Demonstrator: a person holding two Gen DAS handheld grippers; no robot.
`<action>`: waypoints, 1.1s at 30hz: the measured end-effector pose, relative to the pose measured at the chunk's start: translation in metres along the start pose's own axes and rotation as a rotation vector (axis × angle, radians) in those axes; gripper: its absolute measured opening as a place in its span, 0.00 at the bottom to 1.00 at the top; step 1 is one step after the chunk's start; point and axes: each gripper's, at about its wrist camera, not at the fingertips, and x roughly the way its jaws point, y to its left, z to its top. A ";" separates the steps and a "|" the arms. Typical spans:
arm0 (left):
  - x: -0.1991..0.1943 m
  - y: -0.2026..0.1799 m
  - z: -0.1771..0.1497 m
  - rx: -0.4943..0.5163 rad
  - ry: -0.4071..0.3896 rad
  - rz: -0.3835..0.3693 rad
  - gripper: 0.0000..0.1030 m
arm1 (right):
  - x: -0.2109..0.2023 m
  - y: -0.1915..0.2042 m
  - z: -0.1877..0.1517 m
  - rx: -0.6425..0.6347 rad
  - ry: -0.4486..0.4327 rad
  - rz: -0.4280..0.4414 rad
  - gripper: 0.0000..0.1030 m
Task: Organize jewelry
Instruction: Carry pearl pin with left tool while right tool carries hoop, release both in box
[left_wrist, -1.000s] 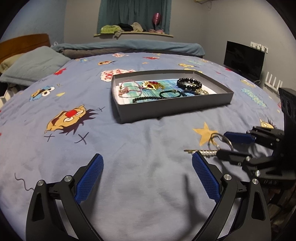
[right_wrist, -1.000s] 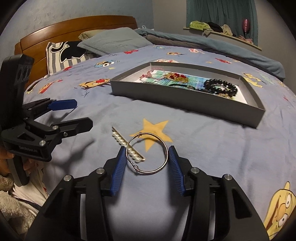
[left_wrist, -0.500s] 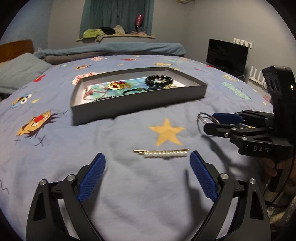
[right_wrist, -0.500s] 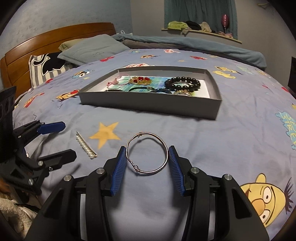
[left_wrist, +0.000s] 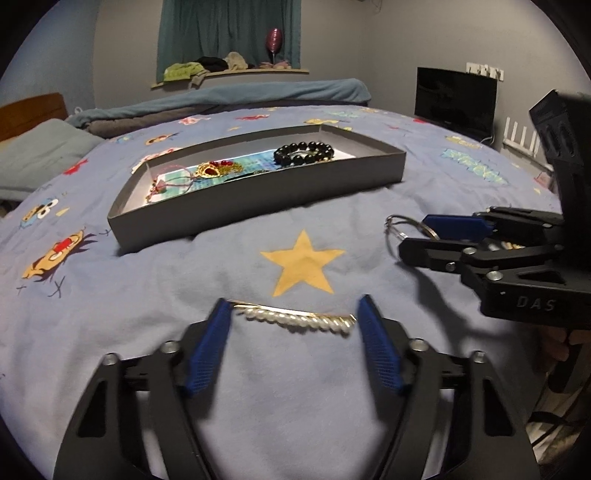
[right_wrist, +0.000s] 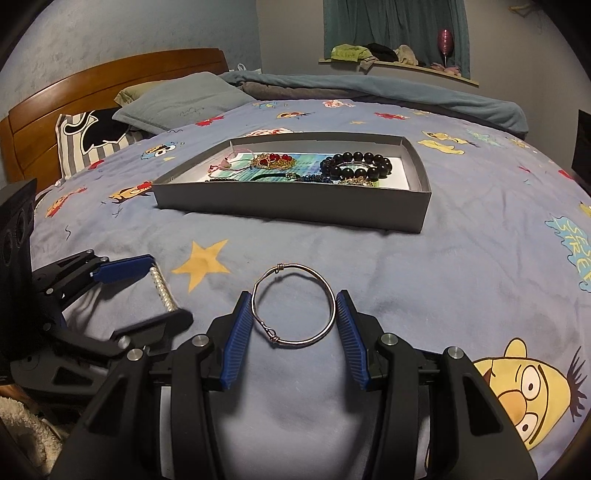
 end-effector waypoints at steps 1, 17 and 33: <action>0.000 0.001 0.000 -0.004 -0.001 -0.005 0.66 | 0.000 0.000 0.000 0.000 0.000 -0.001 0.45; -0.022 0.025 0.023 -0.019 -0.060 -0.021 0.66 | -0.006 -0.007 0.014 -0.004 -0.024 -0.008 0.45; 0.021 0.081 0.099 -0.090 -0.012 -0.018 0.66 | 0.009 -0.042 0.080 0.026 -0.078 -0.076 0.45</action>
